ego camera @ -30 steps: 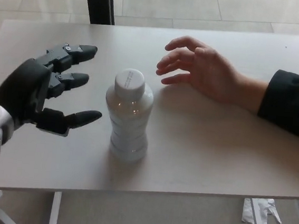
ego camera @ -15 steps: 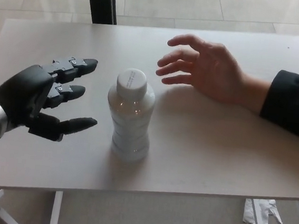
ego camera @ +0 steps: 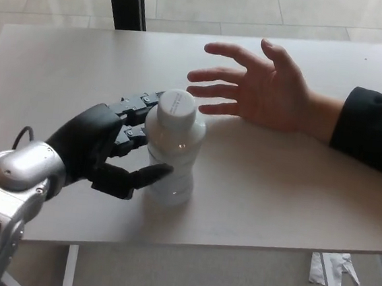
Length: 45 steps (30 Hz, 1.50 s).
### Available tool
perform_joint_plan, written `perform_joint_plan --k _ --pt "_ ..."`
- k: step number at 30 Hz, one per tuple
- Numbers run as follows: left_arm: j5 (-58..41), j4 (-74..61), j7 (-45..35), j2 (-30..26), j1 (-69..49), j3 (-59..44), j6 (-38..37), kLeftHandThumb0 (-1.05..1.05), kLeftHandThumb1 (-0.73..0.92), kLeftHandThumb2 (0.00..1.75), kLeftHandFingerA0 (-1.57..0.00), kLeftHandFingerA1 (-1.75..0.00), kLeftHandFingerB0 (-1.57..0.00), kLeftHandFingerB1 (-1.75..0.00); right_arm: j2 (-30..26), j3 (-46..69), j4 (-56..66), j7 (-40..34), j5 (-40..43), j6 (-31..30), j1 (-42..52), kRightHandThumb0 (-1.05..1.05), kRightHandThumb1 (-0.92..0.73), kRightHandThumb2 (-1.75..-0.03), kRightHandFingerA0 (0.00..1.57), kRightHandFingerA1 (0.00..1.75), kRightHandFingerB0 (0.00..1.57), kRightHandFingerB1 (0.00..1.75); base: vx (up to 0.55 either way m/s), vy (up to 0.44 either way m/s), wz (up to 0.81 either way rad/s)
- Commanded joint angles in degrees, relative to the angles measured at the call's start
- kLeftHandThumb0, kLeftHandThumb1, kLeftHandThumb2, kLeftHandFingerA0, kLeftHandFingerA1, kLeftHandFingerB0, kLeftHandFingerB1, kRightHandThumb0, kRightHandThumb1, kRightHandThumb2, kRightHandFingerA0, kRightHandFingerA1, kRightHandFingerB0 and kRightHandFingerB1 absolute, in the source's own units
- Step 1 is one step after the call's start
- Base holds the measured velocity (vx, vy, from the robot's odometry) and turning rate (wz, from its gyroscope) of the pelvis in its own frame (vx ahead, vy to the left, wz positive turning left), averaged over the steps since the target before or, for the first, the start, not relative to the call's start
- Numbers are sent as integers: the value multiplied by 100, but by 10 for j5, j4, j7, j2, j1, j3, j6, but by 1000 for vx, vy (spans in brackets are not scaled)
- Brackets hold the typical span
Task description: Pick up a bottle and hand it
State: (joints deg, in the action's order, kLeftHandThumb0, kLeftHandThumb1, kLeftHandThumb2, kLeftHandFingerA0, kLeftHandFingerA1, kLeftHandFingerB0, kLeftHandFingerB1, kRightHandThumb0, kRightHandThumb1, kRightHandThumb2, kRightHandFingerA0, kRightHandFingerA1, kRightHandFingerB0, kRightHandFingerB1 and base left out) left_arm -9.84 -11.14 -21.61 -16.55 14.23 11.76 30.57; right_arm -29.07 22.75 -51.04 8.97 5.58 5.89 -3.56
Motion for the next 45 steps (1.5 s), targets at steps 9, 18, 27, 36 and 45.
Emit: perform_joint_plan --k 9,18,27,36,45 --pt "66 1 65 61 -39 35 -18 -89 44 65 0 -18 0 0 -5 2 9 -3 10 -5 -12 -67 -58 -58 116 139 38 53 0 0 0" --pt "162 19 173 105 -24 69 -10 -87 50 89 0 -26 0 0 4 5 31 -8 15 -15 -11 -64 -57 -58 110 116 41 53 0 0 0" --pt "261 58 316 184 0 103 2 -86 49 84 -1 -34 0 0 1 4 35 -10 9 -8 -5 -66 -57 -58 116 126 41 53 0 0 0" --pt "325 145 461 235 -9 127 -104 -12 74 63 -104 -107 -10 -25 8 11 48 -9 21 -13 -1 -62 -59 -58 107 94 42 51 0 0 0" --pt "316 167 481 246 -16 110 -158 5 61 113 -86 -175 -86 -140 7 10 44 -12 18 -13 -5 -61 -60 -58 91 65 45 50 0 0 0"
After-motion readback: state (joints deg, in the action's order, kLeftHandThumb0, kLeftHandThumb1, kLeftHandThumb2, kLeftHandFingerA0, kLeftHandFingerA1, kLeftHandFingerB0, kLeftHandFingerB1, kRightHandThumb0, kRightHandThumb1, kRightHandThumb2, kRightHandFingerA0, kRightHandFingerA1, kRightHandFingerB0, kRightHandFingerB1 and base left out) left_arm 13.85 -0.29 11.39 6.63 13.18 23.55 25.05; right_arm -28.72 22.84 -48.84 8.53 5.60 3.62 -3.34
